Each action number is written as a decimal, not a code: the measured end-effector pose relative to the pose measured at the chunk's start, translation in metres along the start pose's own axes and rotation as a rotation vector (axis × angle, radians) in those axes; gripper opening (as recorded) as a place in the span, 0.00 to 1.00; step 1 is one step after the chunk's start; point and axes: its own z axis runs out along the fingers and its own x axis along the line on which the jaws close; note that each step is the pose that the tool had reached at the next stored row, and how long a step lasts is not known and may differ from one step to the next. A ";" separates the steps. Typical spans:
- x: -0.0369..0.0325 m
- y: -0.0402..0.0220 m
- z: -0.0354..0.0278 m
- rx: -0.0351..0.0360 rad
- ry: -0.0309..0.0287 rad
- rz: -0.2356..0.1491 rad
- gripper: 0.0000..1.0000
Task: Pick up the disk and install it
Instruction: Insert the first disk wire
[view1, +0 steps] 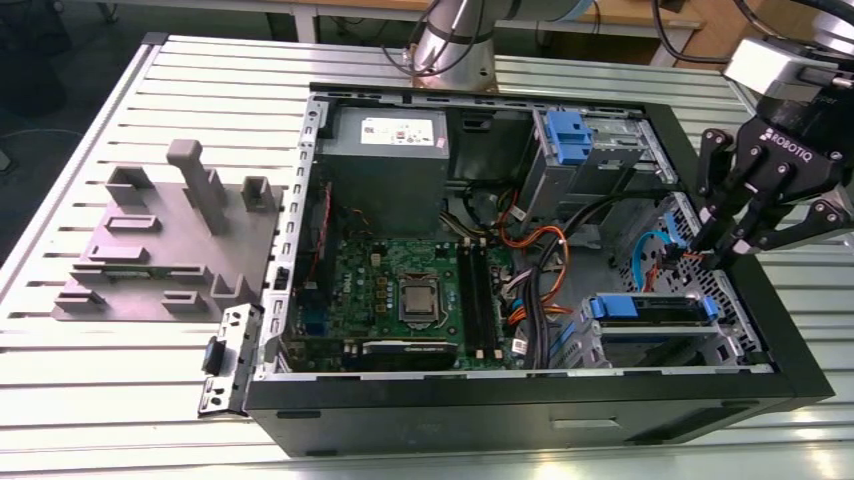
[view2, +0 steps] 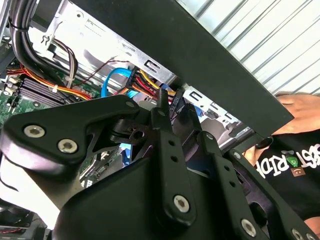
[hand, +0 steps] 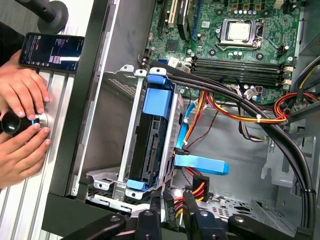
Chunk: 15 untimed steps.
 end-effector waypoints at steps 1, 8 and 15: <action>0.0000 0.0000 0.0000 0.0000 0.0000 0.000 0.30; 0.0000 0.0000 0.0000 0.0000 0.0001 0.000 0.17; 0.0006 0.0020 -0.0028 0.0020 0.0002 0.000 0.17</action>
